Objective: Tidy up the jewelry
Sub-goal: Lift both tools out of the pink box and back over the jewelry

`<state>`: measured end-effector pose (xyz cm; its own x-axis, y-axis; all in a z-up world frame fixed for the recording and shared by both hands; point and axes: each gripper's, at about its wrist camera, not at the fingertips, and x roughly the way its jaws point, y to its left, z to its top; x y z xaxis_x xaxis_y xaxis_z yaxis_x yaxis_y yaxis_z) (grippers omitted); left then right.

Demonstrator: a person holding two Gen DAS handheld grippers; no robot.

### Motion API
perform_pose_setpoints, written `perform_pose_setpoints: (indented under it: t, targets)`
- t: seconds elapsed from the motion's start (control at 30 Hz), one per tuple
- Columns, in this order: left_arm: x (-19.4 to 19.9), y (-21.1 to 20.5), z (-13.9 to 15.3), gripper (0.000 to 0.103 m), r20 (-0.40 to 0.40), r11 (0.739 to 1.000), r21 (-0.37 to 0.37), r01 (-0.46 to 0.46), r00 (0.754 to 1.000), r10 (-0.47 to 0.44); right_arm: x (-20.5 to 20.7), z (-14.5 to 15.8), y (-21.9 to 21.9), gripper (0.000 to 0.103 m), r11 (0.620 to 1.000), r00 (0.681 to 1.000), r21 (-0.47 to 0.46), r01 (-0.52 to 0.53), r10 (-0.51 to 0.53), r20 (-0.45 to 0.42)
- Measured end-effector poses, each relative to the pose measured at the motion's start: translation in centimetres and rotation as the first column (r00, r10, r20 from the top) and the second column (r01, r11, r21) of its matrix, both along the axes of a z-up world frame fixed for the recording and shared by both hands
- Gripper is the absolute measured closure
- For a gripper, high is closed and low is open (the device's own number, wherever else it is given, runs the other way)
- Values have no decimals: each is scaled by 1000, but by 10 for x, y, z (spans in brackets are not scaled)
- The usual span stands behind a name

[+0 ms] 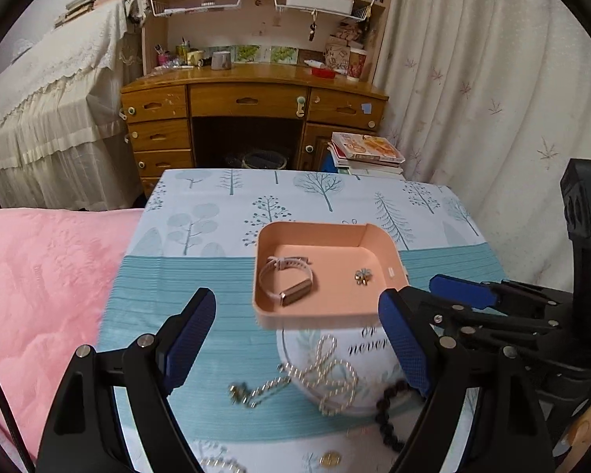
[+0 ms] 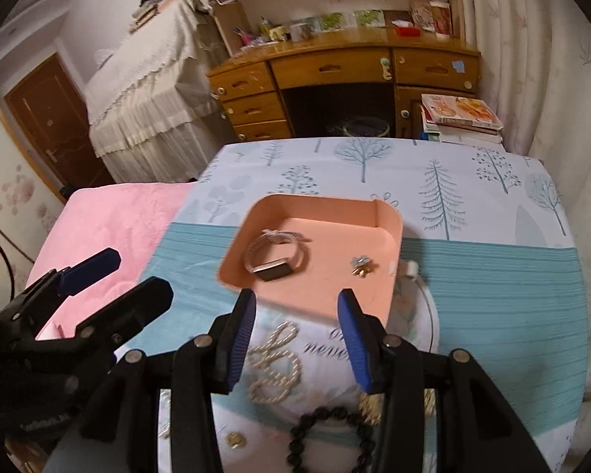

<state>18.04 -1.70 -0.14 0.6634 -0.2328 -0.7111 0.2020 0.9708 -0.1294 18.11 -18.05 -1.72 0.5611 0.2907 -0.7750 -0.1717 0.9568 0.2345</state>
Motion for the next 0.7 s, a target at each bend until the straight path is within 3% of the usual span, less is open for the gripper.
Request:
perform_pose_setpoints:
  t: [0.1,0.17,0.3,0.5,0.7]
  targets:
    - [-23,11,10,19,26,1000,5,-8,1000,7,-22,10,4,59,1000,1000,-21,-1,2,11]
    - [-37,19,14,14,24,1000,-5,-7,1000,7,-36,15,5,58,1000,1000,-27,-8,9,24]
    - [-65,40,19,10,7,1000,-21,-16,1000,16,-72,27,6,43,1000,997,-22,-15,17,76]
    - [-100,67,16,10,-15,998,3,-57,998,57,-108,30,6,43,998,995,35,-53,50,87]
    - [-123,86,-10,10,-73,995,18,-99,992,100,-138,16,19,43,994,989,-15,-107,108,101]
